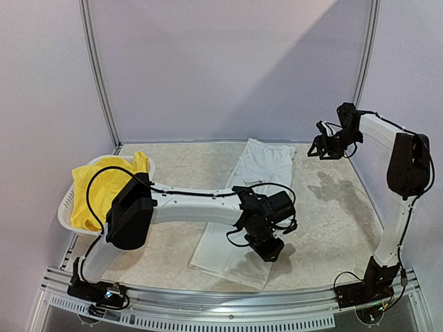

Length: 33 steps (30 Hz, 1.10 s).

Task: Fold and stack the mixed laundry pile
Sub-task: Rotate the rectangle-folded T-shirt at the center of the board.

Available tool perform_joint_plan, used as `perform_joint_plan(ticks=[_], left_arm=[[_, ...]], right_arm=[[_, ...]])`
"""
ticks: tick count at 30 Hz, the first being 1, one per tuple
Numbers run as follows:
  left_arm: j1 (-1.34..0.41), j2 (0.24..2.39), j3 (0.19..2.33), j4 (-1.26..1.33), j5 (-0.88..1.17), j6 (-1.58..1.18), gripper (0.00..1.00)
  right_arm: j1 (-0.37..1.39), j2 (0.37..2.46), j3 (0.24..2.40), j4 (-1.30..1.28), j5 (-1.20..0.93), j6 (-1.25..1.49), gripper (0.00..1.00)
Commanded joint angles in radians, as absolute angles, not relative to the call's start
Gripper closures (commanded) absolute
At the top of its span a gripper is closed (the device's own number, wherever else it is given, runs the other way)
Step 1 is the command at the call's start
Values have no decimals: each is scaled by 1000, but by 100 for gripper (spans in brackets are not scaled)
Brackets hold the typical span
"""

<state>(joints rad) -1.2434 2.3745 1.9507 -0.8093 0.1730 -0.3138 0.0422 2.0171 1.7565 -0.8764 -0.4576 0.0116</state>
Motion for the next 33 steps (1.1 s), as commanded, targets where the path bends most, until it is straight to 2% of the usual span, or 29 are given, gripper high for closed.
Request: perform_joint_plan(ticks=[1, 4, 8, 18, 19, 21, 24, 28, 31, 33], left_arm=[[-1259, 2469, 2016, -814, 188, -378, 73], [-1270, 2516, 2098, -791, 223, -373, 86], [-1279, 2604, 2255, -785, 265, -361, 99], [-1265, 2739, 2540, -702, 349, -333, 100], [-1262, 2715, 2540, -705, 344, -313, 95], [-1259, 2619, 2499, -733, 250, -234, 78], [-1259, 2386, 2236, -706, -1, -78, 62], [-1229, 2071, 1866, -615, -245, -64, 51], [-1172, 1940, 1698, -675, -232, -216, 49], [-1138, 1885, 1596, -738, -167, -332, 49]], right_arm=[[28, 1889, 1652, -929, -451, -70, 32], [10, 1812, 1604, -944, -443, -93, 32], [-42, 1727, 1545, -968, -445, -124, 32], [-52, 1440, 1346, -1006, -448, -297, 31], [-52, 1413, 1322, -1006, -457, -316, 31], [-51, 1337, 1264, -991, -480, -367, 31], [-52, 1236, 1205, -1011, -548, -482, 31], [-43, 1125, 1113, -1008, -597, -642, 30], [11, 1046, 1042, -984, -601, -712, 30], [125, 1016, 993, -959, -551, -732, 32]])
